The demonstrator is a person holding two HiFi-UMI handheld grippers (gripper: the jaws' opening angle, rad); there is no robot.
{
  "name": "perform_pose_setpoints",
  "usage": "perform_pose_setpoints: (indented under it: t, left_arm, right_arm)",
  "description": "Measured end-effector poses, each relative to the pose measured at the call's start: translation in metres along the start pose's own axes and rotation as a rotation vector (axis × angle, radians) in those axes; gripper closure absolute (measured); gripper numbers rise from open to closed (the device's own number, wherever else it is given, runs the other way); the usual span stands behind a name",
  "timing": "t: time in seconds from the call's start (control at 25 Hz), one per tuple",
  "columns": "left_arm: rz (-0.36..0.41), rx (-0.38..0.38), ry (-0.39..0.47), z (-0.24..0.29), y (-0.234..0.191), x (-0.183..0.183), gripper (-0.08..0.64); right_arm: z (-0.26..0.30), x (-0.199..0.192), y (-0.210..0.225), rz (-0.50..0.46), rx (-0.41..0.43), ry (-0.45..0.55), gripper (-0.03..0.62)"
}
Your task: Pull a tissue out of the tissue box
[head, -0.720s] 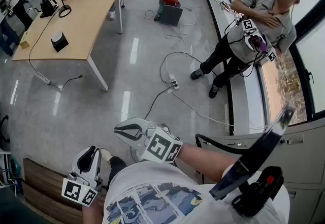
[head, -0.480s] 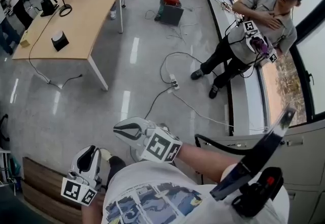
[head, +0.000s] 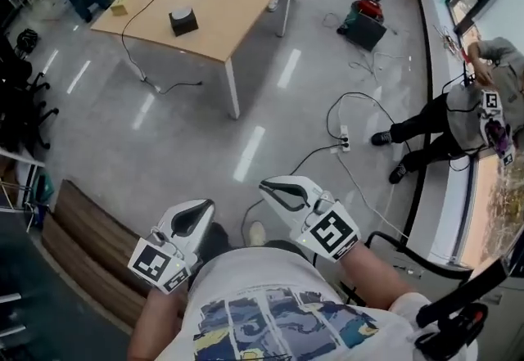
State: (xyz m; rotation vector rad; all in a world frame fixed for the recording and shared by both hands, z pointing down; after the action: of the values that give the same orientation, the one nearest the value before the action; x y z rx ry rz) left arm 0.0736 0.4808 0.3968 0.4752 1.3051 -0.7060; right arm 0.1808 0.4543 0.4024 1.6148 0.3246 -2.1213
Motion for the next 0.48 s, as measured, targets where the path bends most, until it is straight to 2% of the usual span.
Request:
perform_pose_setpoints:
  t: [0.16,0.32,0.48]
  left_arm:
    - [-0.038,0.024,-0.003,0.003,-0.021,-0.002,0.557]
    - [-0.022,0.088,-0.050,0.004,-0.059,-0.011,0.557]
    - [-0.024,0.083,-0.048,0.015,-0.101,-0.014,0.557]
  right_arm:
    - [0.015,-0.002,0.009,0.021,0.009,-0.016,0.574]
    - [0.041,-0.001,0.024,0.033,0.018,-0.034,0.574]
    - [0.077,-0.003,0.050,0.060,0.005,-0.061,0.574]
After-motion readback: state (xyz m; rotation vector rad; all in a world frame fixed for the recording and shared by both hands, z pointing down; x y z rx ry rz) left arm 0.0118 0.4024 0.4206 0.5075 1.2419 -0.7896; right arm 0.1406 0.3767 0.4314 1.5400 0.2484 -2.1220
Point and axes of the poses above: the fingertips, and each gripper's own axes: z forward along the fingers, y to its right, x out of its top, the point moved 1 cm from there along -z, backward along the fingers, and after that the axes turned 6 degrees about z, right-handed, at the moved point
